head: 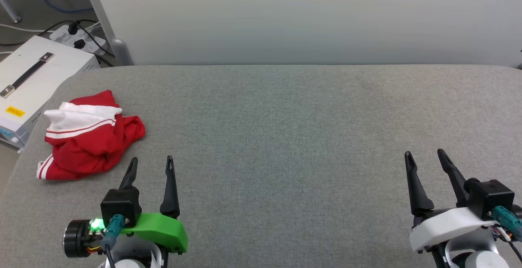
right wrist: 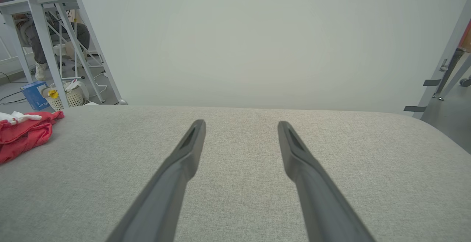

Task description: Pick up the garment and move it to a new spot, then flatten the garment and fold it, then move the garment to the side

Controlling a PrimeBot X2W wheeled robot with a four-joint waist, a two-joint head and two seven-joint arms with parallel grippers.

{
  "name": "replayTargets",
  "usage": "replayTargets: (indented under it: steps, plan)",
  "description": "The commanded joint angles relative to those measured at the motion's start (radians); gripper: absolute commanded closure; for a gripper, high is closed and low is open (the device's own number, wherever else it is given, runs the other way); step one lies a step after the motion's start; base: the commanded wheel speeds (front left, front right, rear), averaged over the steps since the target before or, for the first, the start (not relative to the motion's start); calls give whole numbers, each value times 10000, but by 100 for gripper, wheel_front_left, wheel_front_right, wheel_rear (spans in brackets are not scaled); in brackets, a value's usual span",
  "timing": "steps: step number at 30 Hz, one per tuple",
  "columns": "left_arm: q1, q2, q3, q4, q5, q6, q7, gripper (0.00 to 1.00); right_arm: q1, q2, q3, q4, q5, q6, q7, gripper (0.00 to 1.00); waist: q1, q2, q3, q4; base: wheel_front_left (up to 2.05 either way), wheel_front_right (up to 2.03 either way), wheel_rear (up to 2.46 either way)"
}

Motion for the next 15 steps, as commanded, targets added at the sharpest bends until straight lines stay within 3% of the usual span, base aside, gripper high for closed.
replayTargets:
  steps: [1, 15]
  plan:
    - [44, -21, 2, 5, -88, 36, -111, 0, 136, -8, -26, -99, 140, -3, -120, 0, 0, 23, 4, 3, 0, 0, 0]
    - [104, -26, -49, 87, -249, 38, -401, 0, 266, -9, 2, -79, 439, -4, -406, 0, 0, 29, -8, 19, 0, 0, 0]
